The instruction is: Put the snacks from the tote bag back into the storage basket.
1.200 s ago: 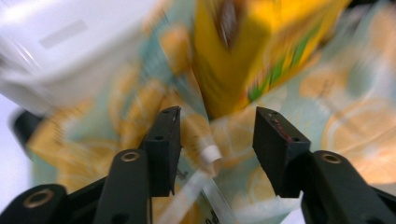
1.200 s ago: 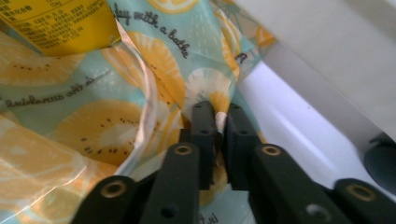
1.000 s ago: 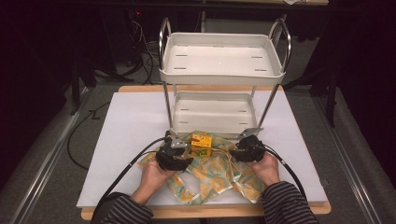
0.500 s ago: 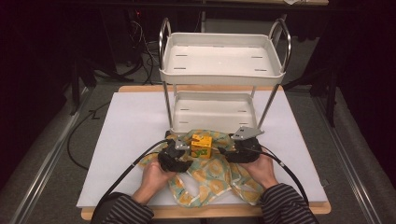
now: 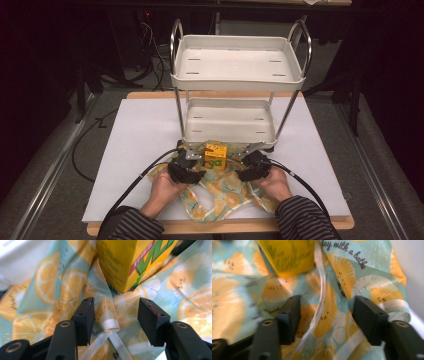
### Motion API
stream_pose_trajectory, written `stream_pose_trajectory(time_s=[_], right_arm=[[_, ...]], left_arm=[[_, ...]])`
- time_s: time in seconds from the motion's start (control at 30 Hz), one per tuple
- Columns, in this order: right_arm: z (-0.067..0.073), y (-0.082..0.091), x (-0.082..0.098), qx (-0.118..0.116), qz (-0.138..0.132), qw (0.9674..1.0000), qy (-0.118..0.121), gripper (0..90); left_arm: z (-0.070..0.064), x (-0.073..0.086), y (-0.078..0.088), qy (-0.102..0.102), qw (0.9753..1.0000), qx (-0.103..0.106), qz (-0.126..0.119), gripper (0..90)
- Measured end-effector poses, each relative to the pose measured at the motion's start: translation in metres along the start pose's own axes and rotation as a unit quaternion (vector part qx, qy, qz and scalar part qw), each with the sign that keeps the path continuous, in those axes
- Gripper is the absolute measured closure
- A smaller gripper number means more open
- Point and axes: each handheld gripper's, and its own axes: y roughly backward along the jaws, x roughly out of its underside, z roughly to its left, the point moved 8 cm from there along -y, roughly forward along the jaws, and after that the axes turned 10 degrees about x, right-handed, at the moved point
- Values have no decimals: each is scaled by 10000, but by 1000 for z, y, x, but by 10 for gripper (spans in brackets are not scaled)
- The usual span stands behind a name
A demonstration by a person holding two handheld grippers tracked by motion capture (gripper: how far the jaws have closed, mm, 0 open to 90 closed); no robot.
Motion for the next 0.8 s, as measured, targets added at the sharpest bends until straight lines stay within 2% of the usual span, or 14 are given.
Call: stream_pose_trajectory(time_s=[0.1, 0.17, 0.23, 0.27, 0.33, 0.4, 0.47, 0.57, 0.6, 0.7, 0.8], right_arm=[[1, 1, 1, 30, -3, 10000, 74, 520], [3, 1, 1, -29, -55, 10000, -37, 540], [2, 1, 2, -33, -72, 10000, -36, 542], [2, 1, 2, -42, -77, 9999, -56, 542], [2, 1, 2, -57, -56, 9999, -78, 542], [2, 1, 2, -69, -76, 9999, -54, 542], [2, 1, 2, -80, -82, 9999, -48, 543], [1, 1, 1, -97, -79, 9999, -50, 550], [1, 1, 2, -96, -57, 9999, -52, 552], [1, 1, 1, -99, -68, 9999, -81, 554], [1, 1, 2, -93, -94, 9999, -96, 554]], left_arm=[[-3, -14, 8, 3, 9995, 81, -316, 480], [-4, -27, 14, 134, 9981, 153, -574, 470], [-2, -39, 17, -21, 9960, 75, -891, 462], [3, -47, 18, 13, 9944, 4, -1053, 459], [9, -56, 18, 138, 9923, -47, -1229, 457], [13, -63, 14, 322, 9900, -10, -1370, 512], [17, -59, 9, 472, 9919, 88, -1172, 668], [26, -47, 1, 619, 9951, 61, -770, 864], [31, -42, -2, 732, 9956, -30, -592, 893], [40, -30, -7, 906, 9953, -194, -296, 900], [38, -28, -7, 850, 9959, -195, -234, 900]])
